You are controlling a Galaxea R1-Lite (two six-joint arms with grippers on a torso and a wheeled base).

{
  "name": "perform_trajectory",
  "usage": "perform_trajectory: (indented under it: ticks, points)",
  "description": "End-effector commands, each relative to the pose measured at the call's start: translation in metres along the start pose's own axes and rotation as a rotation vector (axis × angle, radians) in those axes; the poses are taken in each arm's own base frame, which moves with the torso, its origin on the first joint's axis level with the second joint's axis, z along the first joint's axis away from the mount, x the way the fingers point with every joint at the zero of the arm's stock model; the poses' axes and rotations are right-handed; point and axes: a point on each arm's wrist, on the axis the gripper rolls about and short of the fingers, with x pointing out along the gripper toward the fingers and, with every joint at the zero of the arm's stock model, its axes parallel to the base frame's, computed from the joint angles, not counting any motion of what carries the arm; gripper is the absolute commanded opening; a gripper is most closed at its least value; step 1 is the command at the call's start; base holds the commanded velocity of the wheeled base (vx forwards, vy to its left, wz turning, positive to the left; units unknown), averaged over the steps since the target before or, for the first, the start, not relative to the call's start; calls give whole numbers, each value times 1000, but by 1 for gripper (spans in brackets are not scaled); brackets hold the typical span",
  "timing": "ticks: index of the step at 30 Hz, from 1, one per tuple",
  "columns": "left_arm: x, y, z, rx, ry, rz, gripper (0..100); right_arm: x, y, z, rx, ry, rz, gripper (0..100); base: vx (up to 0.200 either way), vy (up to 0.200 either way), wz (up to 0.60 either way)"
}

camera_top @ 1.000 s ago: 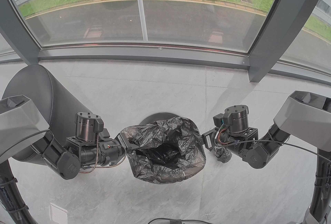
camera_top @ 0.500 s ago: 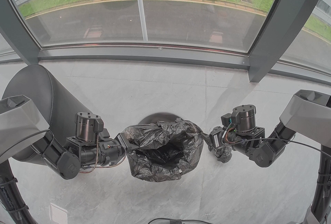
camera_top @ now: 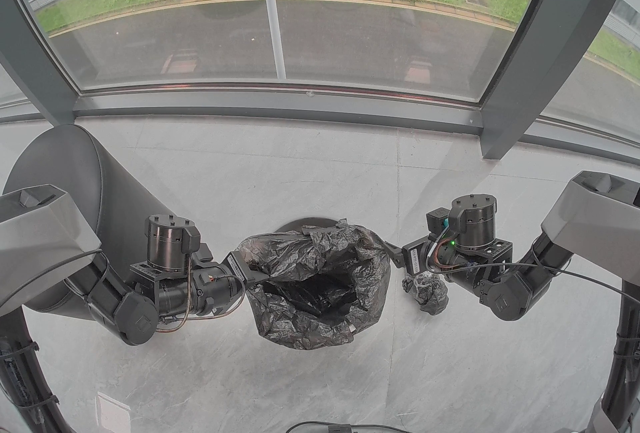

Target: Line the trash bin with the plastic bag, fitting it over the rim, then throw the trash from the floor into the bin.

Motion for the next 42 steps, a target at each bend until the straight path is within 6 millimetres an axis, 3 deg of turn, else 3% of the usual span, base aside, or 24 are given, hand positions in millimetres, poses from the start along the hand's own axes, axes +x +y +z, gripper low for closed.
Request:
perform_trajectory:
  ticks: [1, 2, 6, 17, 18, 28, 35, 42]
  points:
    - [2, 2, 2, 0, -9, -1, 0, -13, 5, 21, 0, -57, 20, 100, 0, 0, 0]
    - [4, 4, 7, 6, -29, -1, 0, -22, 12, 31, -7, -70, 50, 100, 0, 0, 0]
    - [9, 9, 8, 8, -29, 9, 0, -28, 24, 32, -16, -77, 86, 100, 0, 0, 0]
    - [11, 18, 23, 41, -103, 10, 0, -29, 33, 38, -8, -100, 108, 100, 0, 0, 0]
    - [10, 18, 23, 42, -104, 11, 100, -29, 33, 38, -7, -103, 108, 100, 0, 0, 0]
    - [6, 6, 18, 79, -99, -17, 100, -20, 44, 43, -15, -115, 129, 100, 0, 0, 0]
    - [7, 11, 17, 90, -97, 2, 100, -1, 59, 40, -30, -88, 149, 100, 0, 0, 0]
    - [3, 16, 11, 167, -130, 72, 100, 6, 72, 40, -37, -99, 170, 100, 0, 0, 0]
